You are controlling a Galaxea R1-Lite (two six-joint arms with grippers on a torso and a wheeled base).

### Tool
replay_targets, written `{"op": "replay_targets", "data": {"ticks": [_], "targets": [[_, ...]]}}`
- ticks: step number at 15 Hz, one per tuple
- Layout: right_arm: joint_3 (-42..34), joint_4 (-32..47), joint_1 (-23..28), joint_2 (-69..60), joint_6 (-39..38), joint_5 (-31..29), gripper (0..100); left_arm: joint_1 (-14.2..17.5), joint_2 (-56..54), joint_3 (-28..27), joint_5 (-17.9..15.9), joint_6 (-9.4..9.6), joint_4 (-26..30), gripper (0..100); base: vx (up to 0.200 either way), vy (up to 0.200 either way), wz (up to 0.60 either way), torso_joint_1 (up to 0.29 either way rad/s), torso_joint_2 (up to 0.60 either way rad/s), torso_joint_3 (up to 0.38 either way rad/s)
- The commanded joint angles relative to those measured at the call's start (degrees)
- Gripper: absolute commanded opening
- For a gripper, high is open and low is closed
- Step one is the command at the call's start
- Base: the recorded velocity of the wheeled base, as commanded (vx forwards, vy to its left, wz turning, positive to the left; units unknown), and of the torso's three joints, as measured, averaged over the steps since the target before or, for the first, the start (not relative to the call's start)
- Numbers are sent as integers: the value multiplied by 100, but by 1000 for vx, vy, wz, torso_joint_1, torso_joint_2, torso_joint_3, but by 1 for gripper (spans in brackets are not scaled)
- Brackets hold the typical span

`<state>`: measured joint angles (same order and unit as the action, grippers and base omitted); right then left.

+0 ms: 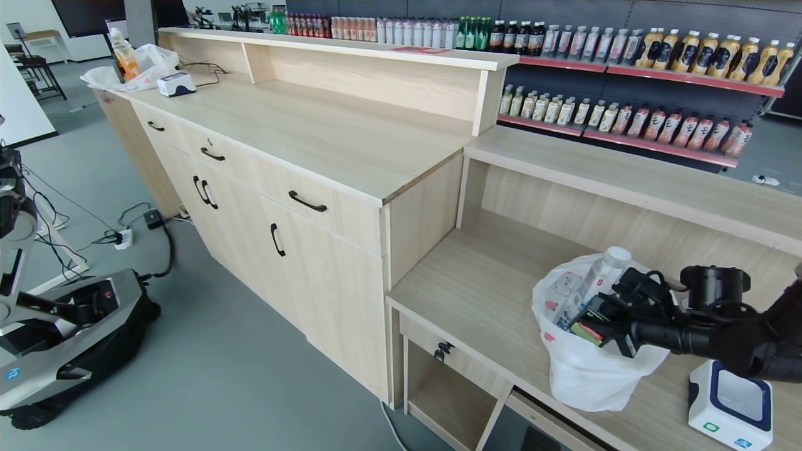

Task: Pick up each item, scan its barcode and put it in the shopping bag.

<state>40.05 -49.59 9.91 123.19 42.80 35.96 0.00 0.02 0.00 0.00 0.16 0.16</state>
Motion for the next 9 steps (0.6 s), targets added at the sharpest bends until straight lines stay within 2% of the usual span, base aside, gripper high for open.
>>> {"op": "replay_targets", "data": {"ticks": [1,7,8,9], "targets": [[109,2,-59,382,9,34,0,0,-2,0,0,2,2,100,0,0,0,0,0,0],[126,-7,-77,724,0,148,0,0,-2,0,0,2,2,100,0,0,0,0,0,0],[126,-7,-77,733,-9,157,100,0,-2,0,0,2,2,100,0,0,0,0,0,0],[144,-7,-77,724,-44,236,100,0,-2,0,0,2,2,100,0,0,0,0,0,0]]}}
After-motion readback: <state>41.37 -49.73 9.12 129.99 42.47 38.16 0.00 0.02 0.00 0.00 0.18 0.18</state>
